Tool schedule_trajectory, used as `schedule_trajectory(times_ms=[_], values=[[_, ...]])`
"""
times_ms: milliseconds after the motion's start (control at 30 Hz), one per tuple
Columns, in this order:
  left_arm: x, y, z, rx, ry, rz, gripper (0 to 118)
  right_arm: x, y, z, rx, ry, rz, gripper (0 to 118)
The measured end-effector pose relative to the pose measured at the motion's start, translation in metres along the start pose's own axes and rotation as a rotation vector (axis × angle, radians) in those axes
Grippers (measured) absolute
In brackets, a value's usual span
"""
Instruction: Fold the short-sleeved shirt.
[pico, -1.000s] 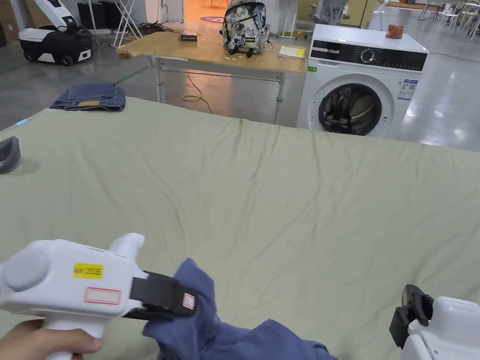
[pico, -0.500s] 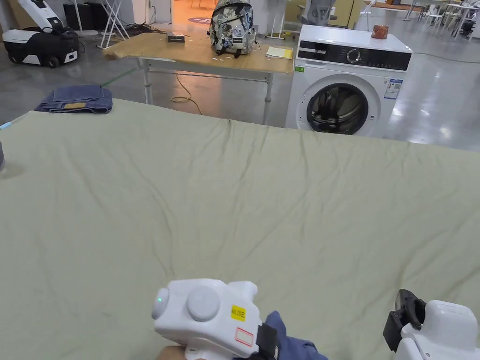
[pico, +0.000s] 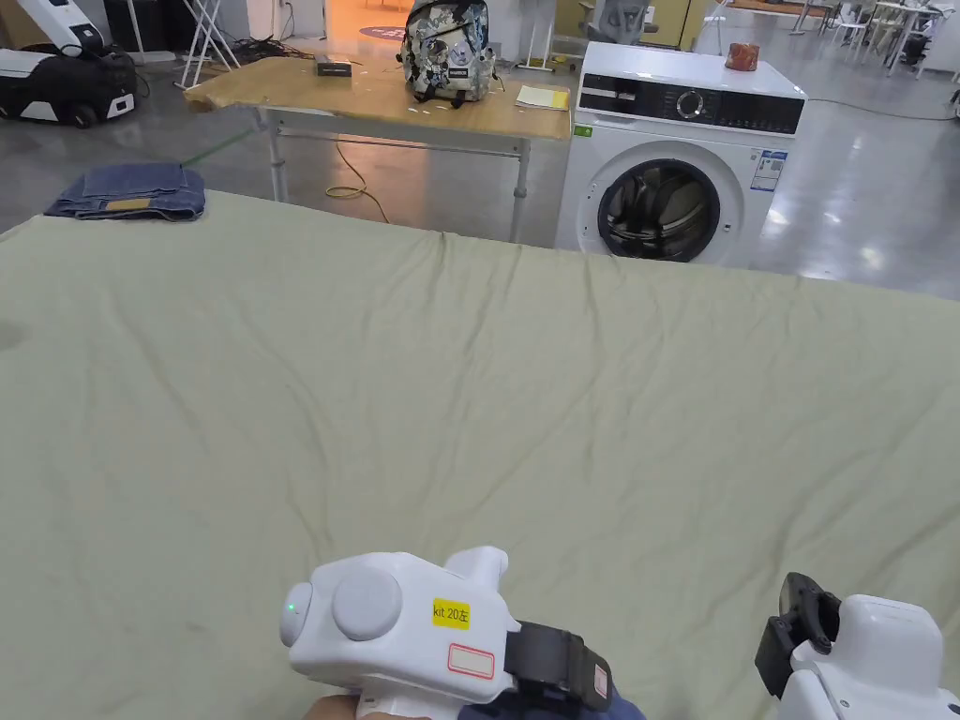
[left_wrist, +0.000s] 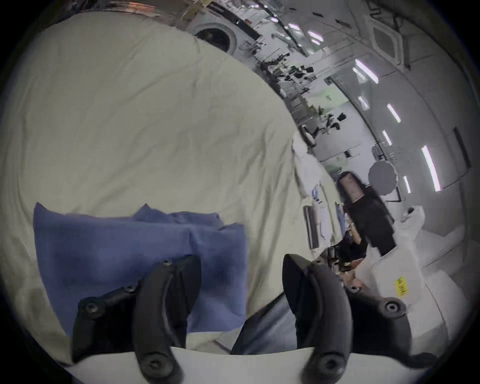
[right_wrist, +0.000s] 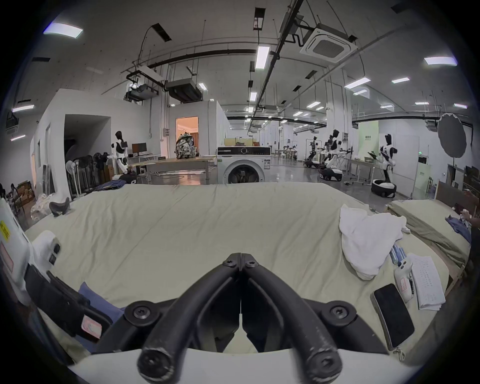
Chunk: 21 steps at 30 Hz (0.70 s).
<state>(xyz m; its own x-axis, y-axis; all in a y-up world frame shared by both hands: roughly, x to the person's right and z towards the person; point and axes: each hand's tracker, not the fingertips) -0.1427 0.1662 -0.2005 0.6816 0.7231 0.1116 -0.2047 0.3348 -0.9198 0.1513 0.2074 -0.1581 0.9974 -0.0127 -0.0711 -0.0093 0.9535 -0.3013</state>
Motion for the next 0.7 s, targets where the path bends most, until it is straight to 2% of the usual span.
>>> schedule_trajectory(times_ms=[33,100,133,233,433,633,700], values=[[-0.002,0.001,-0.001,0.018,0.013,-0.004,49,0.000,0.000,0.000,0.000,0.000,0.000,0],[-0.008,0.002,-0.012,0.009,0.058,-0.009,12,0.000,-0.001,0.000,-0.002,0.001,-0.003,0],[-0.014,0.001,-0.020,-0.012,0.065,0.004,8,0.000,-0.001,0.001,-0.003,0.002,-0.004,0],[-0.032,-0.006,-0.053,-0.083,-0.006,0.085,4,0.001,-0.003,0.001,-0.003,-0.003,-0.007,0],[-0.048,-0.019,-0.097,-0.069,-0.018,0.110,0,0.004,-0.004,0.000,-0.010,-0.008,-0.018,0],[-0.029,-0.018,-0.078,-0.045,-0.008,0.052,0,0.005,-0.004,-0.002,-0.004,-0.010,-0.024,0],[-0.021,-0.011,-0.057,0.036,0.028,-0.016,0,0.002,-0.001,-0.003,0.003,-0.009,-0.024,0]])
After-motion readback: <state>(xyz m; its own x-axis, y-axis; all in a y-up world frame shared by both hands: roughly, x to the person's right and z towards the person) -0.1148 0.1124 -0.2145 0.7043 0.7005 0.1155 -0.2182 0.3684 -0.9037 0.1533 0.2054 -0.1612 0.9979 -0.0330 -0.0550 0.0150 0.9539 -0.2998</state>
